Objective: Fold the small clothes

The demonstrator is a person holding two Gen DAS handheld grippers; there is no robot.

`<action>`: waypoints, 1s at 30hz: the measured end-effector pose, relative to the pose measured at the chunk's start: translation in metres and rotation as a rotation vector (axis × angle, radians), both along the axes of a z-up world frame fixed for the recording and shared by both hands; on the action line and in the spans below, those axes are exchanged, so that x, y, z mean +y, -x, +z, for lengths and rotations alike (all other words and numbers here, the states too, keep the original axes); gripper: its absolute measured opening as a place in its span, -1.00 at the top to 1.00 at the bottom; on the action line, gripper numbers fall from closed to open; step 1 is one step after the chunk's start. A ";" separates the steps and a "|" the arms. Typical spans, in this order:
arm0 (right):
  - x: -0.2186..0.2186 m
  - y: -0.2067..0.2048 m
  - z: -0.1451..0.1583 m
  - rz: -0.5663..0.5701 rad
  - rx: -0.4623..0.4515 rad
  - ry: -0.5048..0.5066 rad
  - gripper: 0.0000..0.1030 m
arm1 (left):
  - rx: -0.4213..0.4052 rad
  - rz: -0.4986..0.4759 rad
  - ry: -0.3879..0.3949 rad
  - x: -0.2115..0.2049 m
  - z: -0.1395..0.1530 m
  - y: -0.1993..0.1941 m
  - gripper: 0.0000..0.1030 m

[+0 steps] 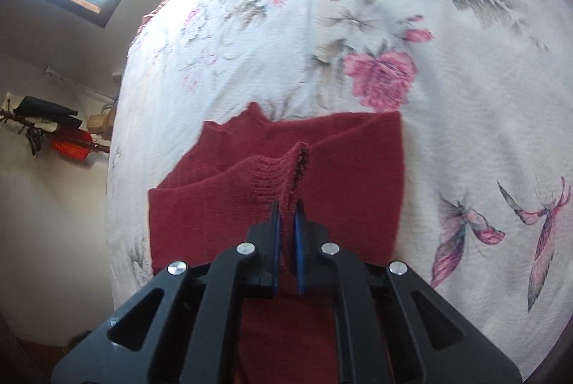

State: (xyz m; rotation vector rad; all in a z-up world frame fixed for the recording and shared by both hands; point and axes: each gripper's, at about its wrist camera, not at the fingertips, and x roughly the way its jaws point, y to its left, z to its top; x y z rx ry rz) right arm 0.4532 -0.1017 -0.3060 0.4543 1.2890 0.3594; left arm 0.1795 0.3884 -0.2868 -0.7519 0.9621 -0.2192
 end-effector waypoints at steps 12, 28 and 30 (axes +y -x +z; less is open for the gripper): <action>-0.023 -0.003 -0.071 -0.046 0.084 0.014 0.90 | 0.000 -0.018 0.015 0.033 -0.011 -0.128 -0.28; -0.025 0.002 -0.095 -0.021 0.082 -0.077 1.00 | 0.242 -0.081 0.062 0.039 -0.105 -0.248 0.17; -0.028 0.006 -0.091 -0.036 0.080 -0.118 0.92 | 0.220 -0.076 0.076 0.041 -0.092 -0.241 0.16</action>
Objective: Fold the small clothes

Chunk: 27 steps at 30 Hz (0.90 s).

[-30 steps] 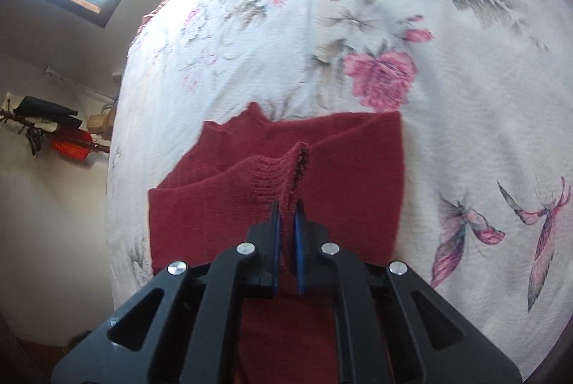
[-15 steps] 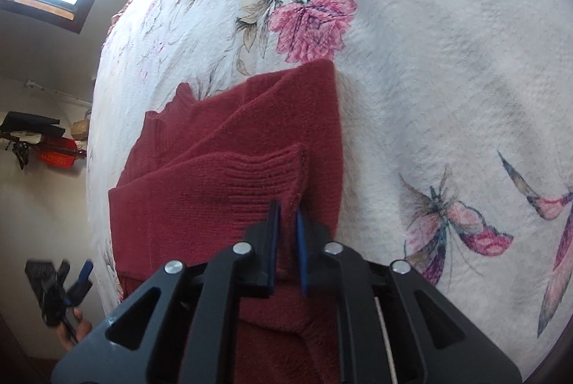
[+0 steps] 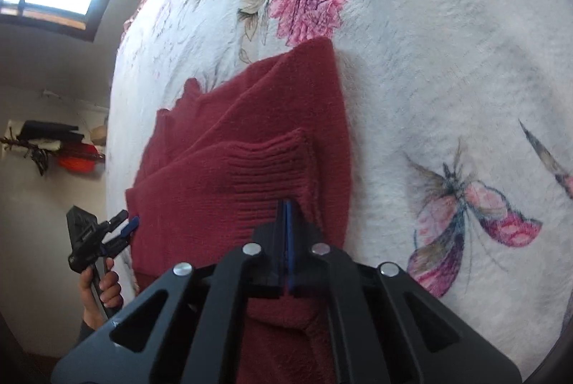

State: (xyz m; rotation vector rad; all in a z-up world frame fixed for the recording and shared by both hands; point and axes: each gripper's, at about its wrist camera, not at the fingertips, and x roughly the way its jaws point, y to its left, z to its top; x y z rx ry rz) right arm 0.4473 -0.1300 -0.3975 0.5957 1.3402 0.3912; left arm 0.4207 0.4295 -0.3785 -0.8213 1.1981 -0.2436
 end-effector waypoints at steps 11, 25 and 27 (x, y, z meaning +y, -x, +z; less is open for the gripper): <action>0.019 0.022 0.005 0.049 -0.011 -0.027 0.79 | -0.033 -0.069 0.047 -0.013 0.003 0.056 0.35; -0.010 0.102 0.043 0.133 0.015 -0.020 0.11 | -0.057 -0.133 -0.092 -0.003 0.061 0.153 -0.24; -0.036 0.142 0.044 0.162 0.052 0.001 0.06 | -0.033 -0.150 -0.080 0.004 0.059 0.192 -0.26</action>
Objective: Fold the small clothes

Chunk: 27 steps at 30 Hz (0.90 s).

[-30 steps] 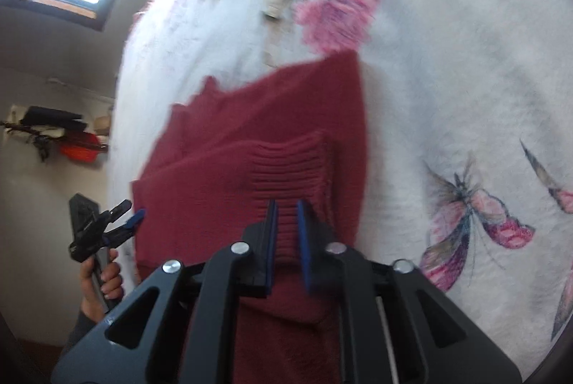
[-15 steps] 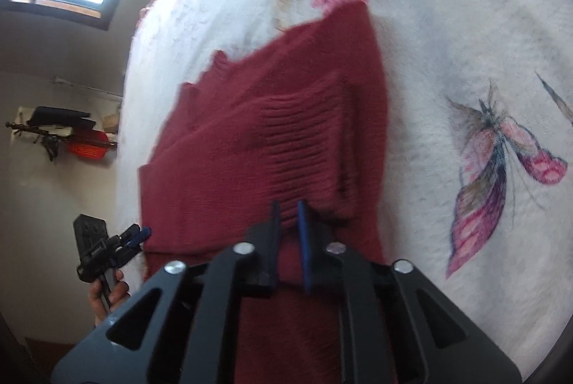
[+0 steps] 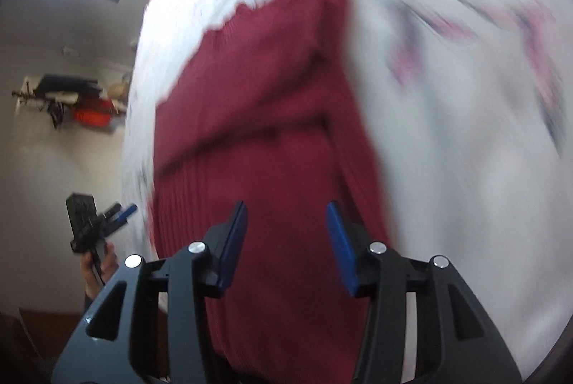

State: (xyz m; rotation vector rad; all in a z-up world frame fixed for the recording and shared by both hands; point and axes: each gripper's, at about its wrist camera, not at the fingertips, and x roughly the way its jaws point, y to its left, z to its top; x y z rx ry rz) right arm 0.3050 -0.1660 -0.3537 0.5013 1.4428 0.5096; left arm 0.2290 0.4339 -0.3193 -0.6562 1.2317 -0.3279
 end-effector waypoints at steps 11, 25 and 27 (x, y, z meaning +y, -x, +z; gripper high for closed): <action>-0.067 0.141 -0.055 -0.025 0.188 0.031 0.06 | 0.189 0.081 0.069 0.005 -0.069 0.165 -0.25; -0.028 0.182 -0.047 0.019 0.169 -0.007 0.04 | 0.262 -0.040 0.105 -0.033 -0.079 0.186 -0.22; -0.020 0.181 -0.051 0.010 0.163 0.022 0.05 | 0.270 -0.043 0.119 -0.030 -0.082 0.192 -0.22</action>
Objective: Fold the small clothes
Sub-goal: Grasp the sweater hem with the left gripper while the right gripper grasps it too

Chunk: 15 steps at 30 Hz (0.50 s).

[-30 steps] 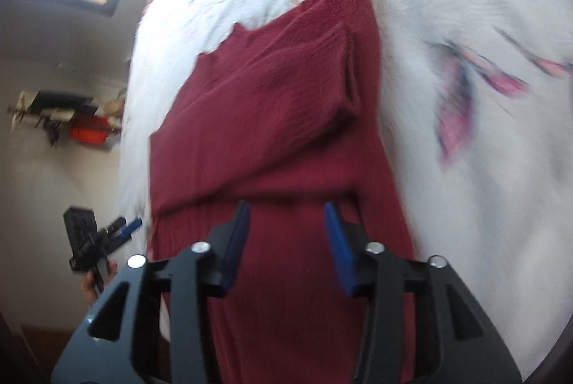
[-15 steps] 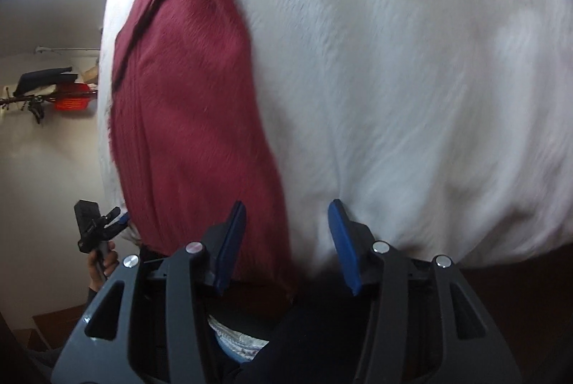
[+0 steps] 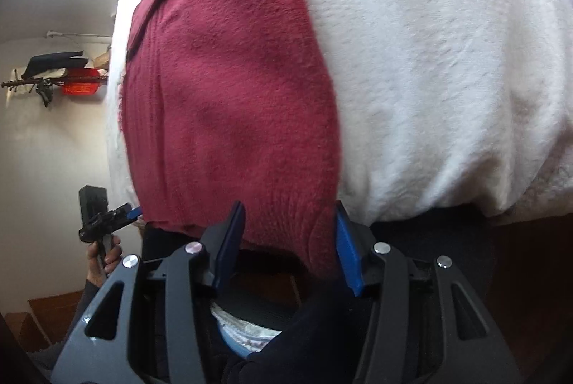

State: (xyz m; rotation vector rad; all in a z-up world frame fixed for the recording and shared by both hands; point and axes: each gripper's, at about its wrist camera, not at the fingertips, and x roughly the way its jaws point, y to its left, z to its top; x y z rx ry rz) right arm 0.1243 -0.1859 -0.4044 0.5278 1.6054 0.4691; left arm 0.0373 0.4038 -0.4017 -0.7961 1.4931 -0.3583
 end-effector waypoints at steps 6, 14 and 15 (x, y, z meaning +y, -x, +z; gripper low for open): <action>-0.010 0.001 -0.011 -0.040 0.026 -0.028 0.07 | 0.012 0.037 0.018 0.003 -0.007 0.006 -0.22; -0.013 0.008 -0.012 -0.051 0.017 -0.072 0.22 | 0.058 0.073 -0.038 0.012 -0.013 0.012 0.53; -0.014 0.009 -0.012 -0.049 0.017 -0.065 0.26 | 0.063 0.082 -0.035 0.014 -0.014 0.012 0.47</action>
